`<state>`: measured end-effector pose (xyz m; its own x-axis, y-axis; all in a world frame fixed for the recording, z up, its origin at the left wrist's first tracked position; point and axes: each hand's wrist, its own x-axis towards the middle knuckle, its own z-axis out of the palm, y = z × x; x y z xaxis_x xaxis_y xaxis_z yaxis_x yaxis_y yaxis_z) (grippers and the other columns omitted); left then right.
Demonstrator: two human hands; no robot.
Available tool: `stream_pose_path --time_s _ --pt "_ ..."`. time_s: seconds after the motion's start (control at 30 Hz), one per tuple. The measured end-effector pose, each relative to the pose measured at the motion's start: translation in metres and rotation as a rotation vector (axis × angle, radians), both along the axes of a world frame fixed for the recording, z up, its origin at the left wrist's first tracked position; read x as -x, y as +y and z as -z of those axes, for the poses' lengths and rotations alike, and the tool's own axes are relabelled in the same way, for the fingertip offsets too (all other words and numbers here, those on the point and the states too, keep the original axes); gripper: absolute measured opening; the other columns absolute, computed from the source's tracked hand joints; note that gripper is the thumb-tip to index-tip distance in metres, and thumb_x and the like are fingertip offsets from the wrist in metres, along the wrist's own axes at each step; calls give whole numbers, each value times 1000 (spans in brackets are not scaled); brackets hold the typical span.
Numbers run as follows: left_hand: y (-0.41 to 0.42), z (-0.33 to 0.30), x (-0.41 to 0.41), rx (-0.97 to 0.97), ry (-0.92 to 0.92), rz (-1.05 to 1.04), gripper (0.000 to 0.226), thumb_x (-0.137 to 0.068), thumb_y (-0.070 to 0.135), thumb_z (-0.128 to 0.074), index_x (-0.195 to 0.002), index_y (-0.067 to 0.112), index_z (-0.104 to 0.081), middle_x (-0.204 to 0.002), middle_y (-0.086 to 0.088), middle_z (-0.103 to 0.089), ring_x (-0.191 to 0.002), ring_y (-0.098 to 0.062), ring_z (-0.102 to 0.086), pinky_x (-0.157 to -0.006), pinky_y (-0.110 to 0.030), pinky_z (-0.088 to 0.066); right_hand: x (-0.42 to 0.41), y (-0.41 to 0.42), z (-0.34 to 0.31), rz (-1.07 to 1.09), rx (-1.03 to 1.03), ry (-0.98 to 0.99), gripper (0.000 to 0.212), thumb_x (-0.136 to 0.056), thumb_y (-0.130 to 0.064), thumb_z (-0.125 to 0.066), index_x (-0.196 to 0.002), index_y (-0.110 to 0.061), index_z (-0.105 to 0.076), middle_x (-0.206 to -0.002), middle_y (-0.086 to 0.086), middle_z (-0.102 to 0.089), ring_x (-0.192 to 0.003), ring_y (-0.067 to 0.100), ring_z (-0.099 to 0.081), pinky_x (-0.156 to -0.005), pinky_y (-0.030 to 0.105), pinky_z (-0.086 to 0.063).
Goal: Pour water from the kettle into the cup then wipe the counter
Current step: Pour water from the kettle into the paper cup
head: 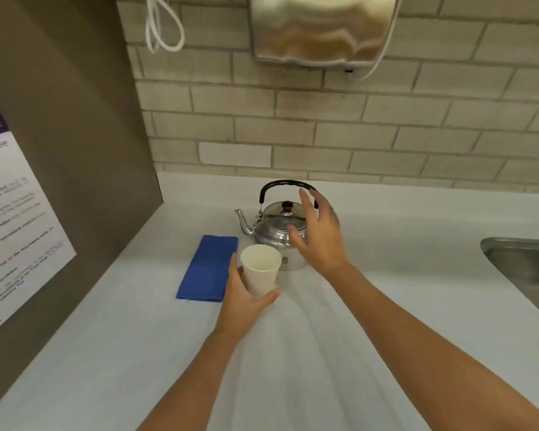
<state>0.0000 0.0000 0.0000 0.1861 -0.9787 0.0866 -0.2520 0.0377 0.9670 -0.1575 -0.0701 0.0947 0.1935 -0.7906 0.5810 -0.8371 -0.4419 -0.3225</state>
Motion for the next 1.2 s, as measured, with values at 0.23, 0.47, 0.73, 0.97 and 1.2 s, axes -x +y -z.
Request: stream_pose_path --time_s 0.23,0.47,0.73,0.97,1.2 --pt "-14 8 5 -19 -81 -75 107 -56 44 -82 -140 33 -18 -141 3 -40 -127 -18 -42 -105 -47 -42 -9 -72 -31 -46 -43 144 58 -91 -37 -51 -142 -20 -29 -143 17 -35 -130 34 -35 -109 52 -28" --pt "-15 16 6 -30 -171 -96 94 -61 48 -77 -137 27 -26 -131 3 -50 -119 -16 -49 -98 -39 -47 -15 -117 -40 -228 -244 199 36 -93 -39 -47 -128 -32 -52 -106 11 -61 -102 27 -56 -76 33 -41" --pt "-17 20 5 -32 -172 -102 96 -60 53 -75 -138 30 -23 -133 5 -47 -120 -13 -47 -100 -39 -47 -11 -136 -42 -364 -231 104 25 -90 -35 -55 -113 -32 -65 -106 -3 -73 -64 -17 -52 -64 19 -41" --pt "-19 24 4 -31 -177 -98 92 -63 52 -75 -137 28 -26 -132 5 -48 -119 -14 -48 -99 -41 -48 -2 -131 -42 -364 -236 2 22 -86 -32 -61 -106 -29 -69 -89 3 -76 -54 -23 -46 -57 -2 -34" --pt "-17 22 3 -3 -198 -105 82 -66 47 -75 -132 27 -30 -125 4 -52 -112 -16 -52 -94 -38 -49 26 -94 -69 -356 -214 -16 20 -86 -28 -63 -105 -26 -70 -97 0 -75 -58 -22 -51 -62 -4 -33"
